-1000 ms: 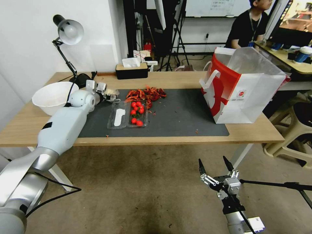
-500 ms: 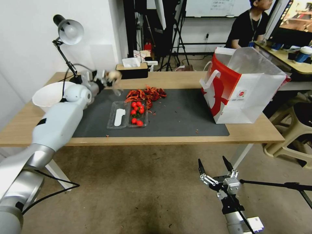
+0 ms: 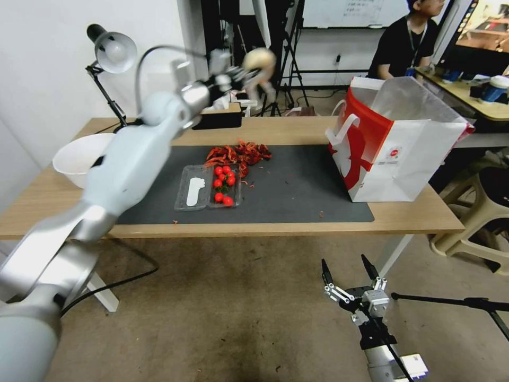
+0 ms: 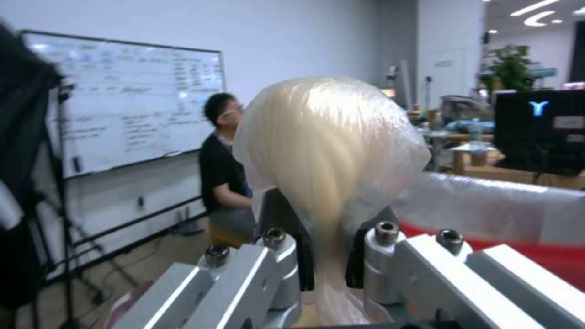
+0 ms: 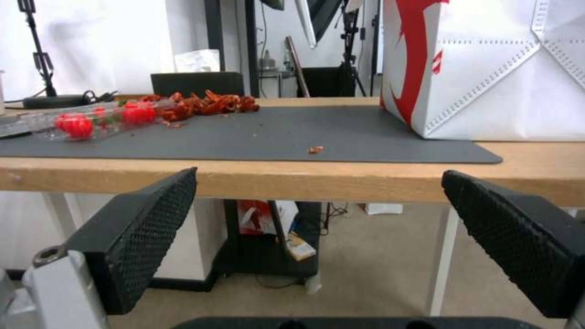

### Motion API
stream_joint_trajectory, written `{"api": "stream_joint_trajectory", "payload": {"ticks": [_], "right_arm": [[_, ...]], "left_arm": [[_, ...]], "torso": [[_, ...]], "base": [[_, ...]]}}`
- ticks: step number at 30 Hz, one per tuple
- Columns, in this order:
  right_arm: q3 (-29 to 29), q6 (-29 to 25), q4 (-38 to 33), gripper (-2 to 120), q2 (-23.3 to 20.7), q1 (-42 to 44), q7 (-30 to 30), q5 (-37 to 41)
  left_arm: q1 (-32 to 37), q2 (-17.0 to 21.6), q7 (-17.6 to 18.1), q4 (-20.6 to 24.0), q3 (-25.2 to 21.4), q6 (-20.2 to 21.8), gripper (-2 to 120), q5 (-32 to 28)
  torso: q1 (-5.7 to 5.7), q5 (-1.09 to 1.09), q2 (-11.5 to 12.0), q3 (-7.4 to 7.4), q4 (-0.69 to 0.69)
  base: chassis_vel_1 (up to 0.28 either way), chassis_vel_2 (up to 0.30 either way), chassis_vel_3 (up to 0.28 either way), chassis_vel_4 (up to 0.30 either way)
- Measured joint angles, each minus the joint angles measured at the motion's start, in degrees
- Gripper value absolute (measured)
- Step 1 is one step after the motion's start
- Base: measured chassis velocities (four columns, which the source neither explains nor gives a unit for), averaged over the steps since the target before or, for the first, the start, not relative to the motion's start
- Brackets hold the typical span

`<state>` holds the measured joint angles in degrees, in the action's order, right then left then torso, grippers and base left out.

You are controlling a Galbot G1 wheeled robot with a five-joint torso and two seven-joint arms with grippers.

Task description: Pick up the trash from the table and place it into the takeout bag.

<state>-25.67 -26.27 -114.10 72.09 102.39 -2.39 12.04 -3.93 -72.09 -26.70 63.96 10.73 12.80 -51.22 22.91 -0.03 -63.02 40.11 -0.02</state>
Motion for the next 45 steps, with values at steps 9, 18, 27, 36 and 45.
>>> {"api": "stream_joint_trajectory", "payload": {"ticks": [9, 18, 27, 36, 45], "right_arm": [[-0.5, -0.6, 0.2, 100, 0.1, 0.2, 0.0, 0.3], [-0.6, -0.9, 0.3, 100, 0.1, 0.4, 0.0, 0.6], [-0.6, -1.3, 0.7, 100, 0.1, 0.6, 0.1, 0.9], [-0.3, -1.8, 1.2, 100, -0.2, 0.7, 0.2, 1.1], [-1.2, -3.9, 2.1, 100, -0.4, 1.8, 0.4, 2.3]], "left_arm": [[-5.5, -5.5, -0.1, -4.3, 6.6, -1.0, 7, -0.1], [-6.4, -7.6, -0.5, -5.0, 7.8, -1.2, 7, 0.0], [-7.4, -11.1, 0.1, -5.6, 12.3, -1.5, 7, 0.3], [-10.8, -20.2, 1.8, -11.5, 15.4, -2.6, 7, 0.3], [-11.7, -20.3, 1.9, -19.1, 17.8, -5.0, 7, 2.8]], "torso": [[0.00, 0.02, 0.0, 0.00, 0.02], [0.00, 0.02, 0.0, 0.00, 0.02], [0.00, 0.02, 0.0, 0.00, 0.02], [0.00, 0.01, 0.0, 0.00, -0.03], [0.01, 0.04, 0.0, 0.00, 0.02]], "base": [[0.000, 0.000, 0.000, 0.000], [0.000, 0.000, 0.000, 0.000], [0.000, 0.000, 0.000, 0.000], [0.000, 0.000, 0.000, 0.000], [0.000, 0.000, 0.000, 0.000]]}}
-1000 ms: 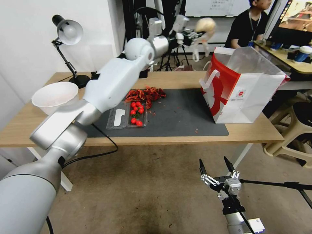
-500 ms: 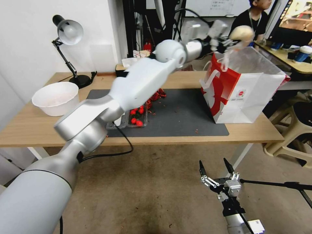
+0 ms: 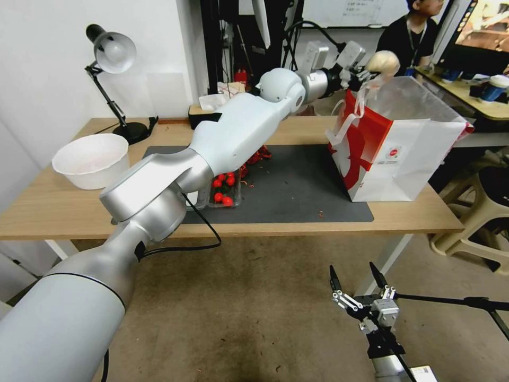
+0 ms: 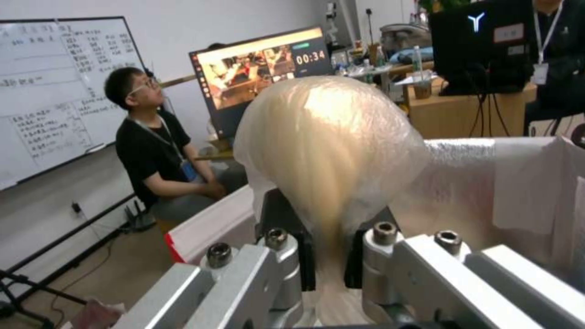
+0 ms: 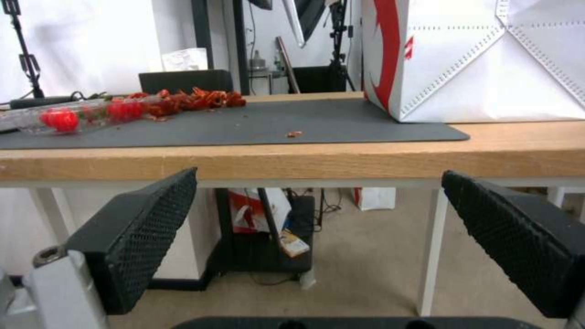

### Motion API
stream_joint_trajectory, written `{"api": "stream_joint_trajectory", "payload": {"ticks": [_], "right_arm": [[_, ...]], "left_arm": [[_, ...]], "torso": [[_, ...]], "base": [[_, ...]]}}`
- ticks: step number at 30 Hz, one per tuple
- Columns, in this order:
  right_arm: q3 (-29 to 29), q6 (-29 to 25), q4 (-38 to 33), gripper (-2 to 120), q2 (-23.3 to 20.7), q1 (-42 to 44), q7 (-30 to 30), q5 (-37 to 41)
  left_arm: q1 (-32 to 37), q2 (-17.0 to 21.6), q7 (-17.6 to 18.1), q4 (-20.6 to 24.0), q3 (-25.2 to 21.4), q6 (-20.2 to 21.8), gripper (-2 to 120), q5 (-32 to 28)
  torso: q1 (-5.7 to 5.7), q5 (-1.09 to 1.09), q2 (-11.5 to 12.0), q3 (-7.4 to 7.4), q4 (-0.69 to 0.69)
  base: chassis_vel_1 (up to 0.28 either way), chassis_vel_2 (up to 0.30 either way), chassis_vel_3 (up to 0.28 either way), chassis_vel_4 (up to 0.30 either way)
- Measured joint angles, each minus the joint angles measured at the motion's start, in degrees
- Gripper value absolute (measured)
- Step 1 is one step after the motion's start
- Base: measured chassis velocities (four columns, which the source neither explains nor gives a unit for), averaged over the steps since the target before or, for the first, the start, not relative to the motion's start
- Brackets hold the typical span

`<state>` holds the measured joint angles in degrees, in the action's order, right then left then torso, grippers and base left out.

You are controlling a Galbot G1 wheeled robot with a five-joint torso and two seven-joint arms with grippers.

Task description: Pick up the trash from the table and place it into the takeout bag.

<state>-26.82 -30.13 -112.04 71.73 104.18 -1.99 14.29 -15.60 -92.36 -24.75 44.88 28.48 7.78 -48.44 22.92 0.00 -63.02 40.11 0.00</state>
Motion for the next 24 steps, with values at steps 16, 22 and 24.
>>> {"api": "stream_joint_trajectory", "payload": {"ticks": [16, 22, 24], "right_arm": [[0.1, -0.4, 0.4, 100, 0.2, 0.0, 0.3, 0.1], [0.2, -0.4, 0.4, 100, 0.4, 0.0, 0.3, 0.1], [0.2, -0.5, 0.5, 100, 0.5, 0.0, 0.3, 0.0]], "left_arm": [[0.8, 0.2, -1.0, 1.6, 2.5, -0.8, 18, 0.6], [0.8, 0.2, -0.8, 2.1, 2.9, -0.8, 37, 0.6], [0.7, 0.2, -0.7, 2.2, 2.9, -0.8, 46, 0.6]], "torso": [[0.00, 0.00, 0.0, 0.00, 0.00], [0.00, -0.01, 0.0, 0.00, 0.00], [0.00, -0.01, 0.0, 0.00, 0.00]], "base": [[0.000, 0.000, 0.000, 0.000], [0.000, 0.000, 0.000, 0.000], [0.000, 0.000, 0.000, 0.000]]}}
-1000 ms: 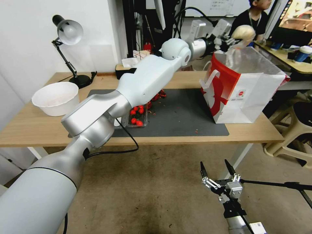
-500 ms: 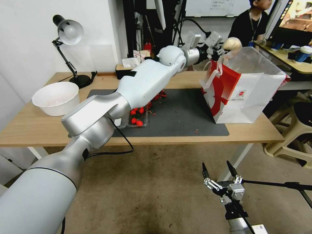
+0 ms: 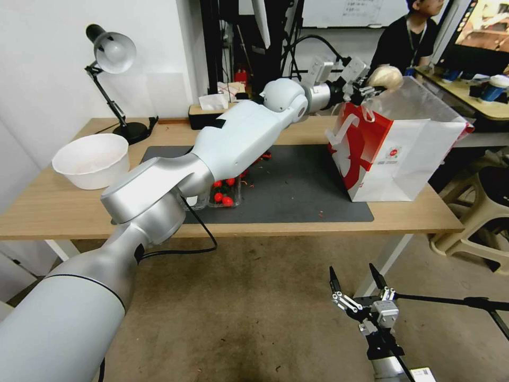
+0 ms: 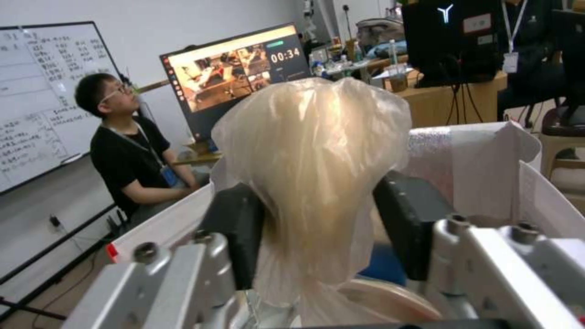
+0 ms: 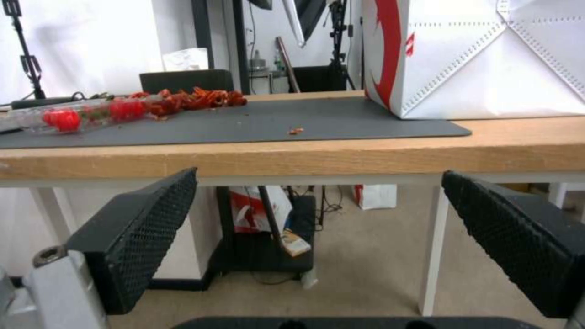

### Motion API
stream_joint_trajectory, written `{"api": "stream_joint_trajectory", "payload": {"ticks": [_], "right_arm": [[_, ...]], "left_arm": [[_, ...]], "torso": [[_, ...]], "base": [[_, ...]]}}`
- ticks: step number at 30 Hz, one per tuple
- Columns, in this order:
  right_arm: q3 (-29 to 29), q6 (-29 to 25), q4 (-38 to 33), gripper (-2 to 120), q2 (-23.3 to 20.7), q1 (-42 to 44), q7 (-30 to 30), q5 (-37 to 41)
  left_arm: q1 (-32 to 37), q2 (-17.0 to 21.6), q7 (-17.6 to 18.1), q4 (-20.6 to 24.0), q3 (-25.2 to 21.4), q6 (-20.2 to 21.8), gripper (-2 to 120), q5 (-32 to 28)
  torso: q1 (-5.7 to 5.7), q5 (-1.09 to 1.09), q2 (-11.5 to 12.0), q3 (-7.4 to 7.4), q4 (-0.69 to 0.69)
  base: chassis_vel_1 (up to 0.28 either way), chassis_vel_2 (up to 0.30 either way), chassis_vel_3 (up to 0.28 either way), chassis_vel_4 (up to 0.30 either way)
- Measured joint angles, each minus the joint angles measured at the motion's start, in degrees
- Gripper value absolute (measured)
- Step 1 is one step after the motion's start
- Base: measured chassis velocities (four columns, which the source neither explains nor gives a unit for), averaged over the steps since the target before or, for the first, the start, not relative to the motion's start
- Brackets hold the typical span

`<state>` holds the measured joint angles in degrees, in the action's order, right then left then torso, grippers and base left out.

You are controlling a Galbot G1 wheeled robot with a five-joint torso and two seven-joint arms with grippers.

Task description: Pick up the trash from the table and place it into the takeout bag.

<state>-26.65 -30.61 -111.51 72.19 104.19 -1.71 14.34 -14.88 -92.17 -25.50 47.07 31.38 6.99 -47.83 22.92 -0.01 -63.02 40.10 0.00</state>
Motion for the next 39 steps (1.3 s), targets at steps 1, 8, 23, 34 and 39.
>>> {"api": "stream_joint_trajectory", "payload": {"ticks": [1, 8, 23, 34, 39], "right_arm": [[0.0, 0.0, 0.1, 100, 0.0, 0.0, 0.0, 0.0], [0.1, 0.0, 0.1, 100, 0.2, -0.1, 0.0, -0.1], [0.1, 0.0, 0.1, 100, 0.2, -0.1, 0.0, -0.2], [0.1, 0.0, 0.1, 100, 0.2, -0.1, 0.0, -0.2], [0.1, 0.0, 0.1, 100, 0.2, -0.1, 0.0, -0.2]], "left_arm": [[-0.1, 0.0, 0.1, 0.0, 0.0, 0.0, 51, 0.0], [-0.5, 0.0, 0.4, -0.1, -0.2, 0.0, 74, 0.0], [-0.5, 0.0, 1.0, 0.1, -0.2, 0.0, 100, 0.0], [-0.5, 0.0, 1.3, 0.2, -0.4, 0.0, 100, -0.1], [-0.5, 0.0, 1.7, 0.2, -0.9, 0.0, 100, -0.1]], "torso": [[0.00, 0.00, 0.0, 0.01, 0.00], [0.00, 0.00, 0.0, 0.01, 0.00], [0.00, 0.00, 0.0, 0.00, 0.00], [0.00, 0.00, 0.0, 0.00, -0.01], [0.00, 0.00, 0.0, 0.00, 0.00]], "base": [[0.000, 0.000, 0.000, 0.000], [0.000, 0.000, 0.000, 0.000], [0.000, 0.000, 0.000, 0.000], [0.000, 0.000, 0.000, 0.000], [0.000, 0.000, 0.000, 0.000]]}}
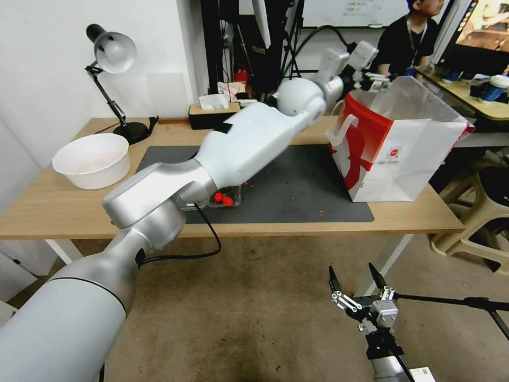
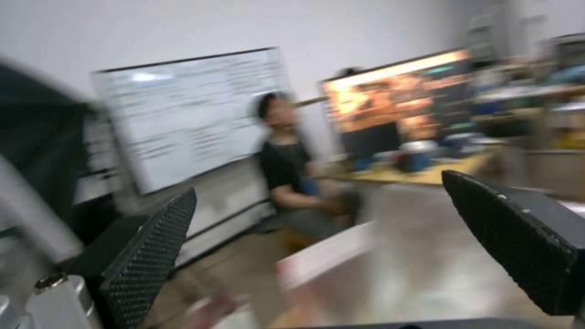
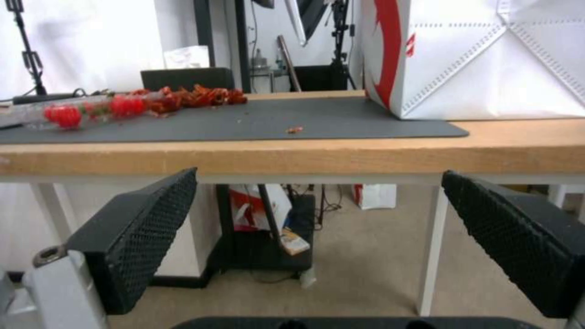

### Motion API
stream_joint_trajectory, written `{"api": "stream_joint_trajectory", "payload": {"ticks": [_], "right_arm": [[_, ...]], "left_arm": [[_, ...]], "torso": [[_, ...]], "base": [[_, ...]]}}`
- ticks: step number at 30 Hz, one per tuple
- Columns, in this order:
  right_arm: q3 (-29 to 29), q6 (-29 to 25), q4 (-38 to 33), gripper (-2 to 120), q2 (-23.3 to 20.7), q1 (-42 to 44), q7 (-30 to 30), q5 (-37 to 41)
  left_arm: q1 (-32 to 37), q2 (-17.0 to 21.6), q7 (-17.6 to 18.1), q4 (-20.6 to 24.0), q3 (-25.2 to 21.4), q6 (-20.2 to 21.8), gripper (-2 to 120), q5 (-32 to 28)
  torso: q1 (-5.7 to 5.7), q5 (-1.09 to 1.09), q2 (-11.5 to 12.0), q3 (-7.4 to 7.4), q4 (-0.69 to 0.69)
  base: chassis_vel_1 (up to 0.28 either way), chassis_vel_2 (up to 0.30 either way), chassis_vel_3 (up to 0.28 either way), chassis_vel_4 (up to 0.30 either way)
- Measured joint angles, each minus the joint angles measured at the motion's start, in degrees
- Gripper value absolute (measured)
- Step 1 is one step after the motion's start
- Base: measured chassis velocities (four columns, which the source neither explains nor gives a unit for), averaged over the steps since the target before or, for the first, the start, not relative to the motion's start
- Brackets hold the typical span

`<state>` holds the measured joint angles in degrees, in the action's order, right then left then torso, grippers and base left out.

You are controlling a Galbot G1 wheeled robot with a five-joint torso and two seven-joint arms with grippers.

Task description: Pick up the trash from the table and place it into the takeout bag.

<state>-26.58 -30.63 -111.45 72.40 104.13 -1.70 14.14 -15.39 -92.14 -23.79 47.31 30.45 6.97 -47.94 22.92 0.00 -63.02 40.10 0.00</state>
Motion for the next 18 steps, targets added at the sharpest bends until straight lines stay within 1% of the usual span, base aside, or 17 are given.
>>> {"api": "stream_joint_trajectory", "payload": {"ticks": [3, 5, 6, 7, 9, 10, 11, 13, 14, 15, 16, 17, 18], "right_arm": [[0.0, 0.0, 0.0, 100, 0.0, 0.0, 0.0, 0.0], [0.0, 0.0, -0.1, 100, 0.0, 0.0, 0.0, 0.0], [0.0, 0.1, -0.2, 100, 0.0, 0.0, 0.0, 0.0], [0.0, 0.1, -0.2, 100, 0.0, 0.0, 0.0, 0.0], [0.0, 0.2, -0.3, 100, -0.3, 0.0, 0.0, 0.0], [0.0, 0.2, -0.4, 100, -0.5, 0.0, 0.0, 0.0], [0.0, 0.2, -0.4, 100, -0.5, 0.0, 0.0, 0.0], [0.0, 0.2, -0.1, 100, -0.9, 0.0, 0.0, 0.0], [0.1, 0.2, -0.1, 100, -1.1, 0.0, 0.0, -0.1], [0.1, 0.3, -0.1, 100, -1.1, -0.1, 0.0, -0.1], [0.1, 0.3, -0.1, 100, -1.1, -0.1, 0.0, -0.1], [0.1, 0.3, -0.1, 100, -1.1, -0.1, -0.1, -0.1], [-0.4, 0.3, -0.6, 100, -0.5, 0.1, -0.1, -0.1]], "left_arm": [[0.3, 0.0, 0.9, 0.3, -0.6, 0.0, 100, 0.0], [0.8, 0.0, 4.3, 1.9, -0.8, 0.2, 100, 0.5], [1.1, 0.0, 8.0, 3.3, -0.6, 0.5, 100, 0.8], [1.1, 0.0, 8.0, 3.3, -0.6, 0.5, 100, 0.8], [2.0, 0.0, 18.3, 7.8, 0.2, 1.5, 100, 0.9], [2.8, 0.3, 26.6, 11.8, 0.7, 2.0, 100, 0.8], [2.8, 0.3, 26.6, 11.8, 0.7, 2.0, 100, 0.8], [4.1, 2.5, 36.0, 15.1, 0.9, 2.0, 100, 1.2], [5.5, 4.3, 42.2, 17.3, 0.9, 2.1, 100, 2.2], [7.4, 6.0, 48.1, 19.7, 0.8, 2.7, 100, 3.7], [7.4, 6.0, 48.1, 19.7, 0.8, 2.7, 100, 3.7], [8.2, 6.7, 50.0, 20.6, 0.7, 3.1, 100, 4.5], [11.5, 9.6, 55.3, 24.4, 0.0, 4.5, 100, 7.5]], "torso": [[0.00, 0.00, 0.0, 0.00, 0.01], [0.00, 0.00, 0.0, 0.00, 0.00], [0.00, 0.00, 0.0, 0.00, 0.01], [0.00, 0.00, 0.0, 0.00, 0.01], [0.00, 0.00, 0.0, 0.00, 0.00], [0.00, 0.00, 0.0, 0.00, -0.05], [0.00, 0.00, 0.0, 0.00, -0.05], [-0.01, 0.00, 0.0, 0.00, -0.04], [-0.01, 0.01, 0.0, -0.01, 0.03], [0.01, 0.01, 0.0, 0.00, 0.03], [0.01, 0.01, 0.0, 0.00, 0.03], [0.01, 0.02, 0.0, 0.00, 0.03], [0.00, 0.01, 0.0, 0.00, -0.01]], "base": [[0.000, 0.000, 0.000, 0.000], [0.000, 0.000, 0.000, 0.000], [0.000, 0.000, 0.000, 0.000], [0.000, 0.000, 0.000, 0.000], [0.000, 0.000, 0.000, 0.000], [0.000, 0.000, 0.000, 0.000], [0.000, 0.000, 0.000, 0.000], [0.000, 0.000, 0.000, 0.000], [0.000, 0.000, 0.000, 0.000], [0.000, 0.000, 0.000, 0.000], [0.000, 0.000, 0.000, 0.000], [0.000, 0.000, 0.000, 0.000], [0.000, 0.000, 0.000, 0.000]]}}
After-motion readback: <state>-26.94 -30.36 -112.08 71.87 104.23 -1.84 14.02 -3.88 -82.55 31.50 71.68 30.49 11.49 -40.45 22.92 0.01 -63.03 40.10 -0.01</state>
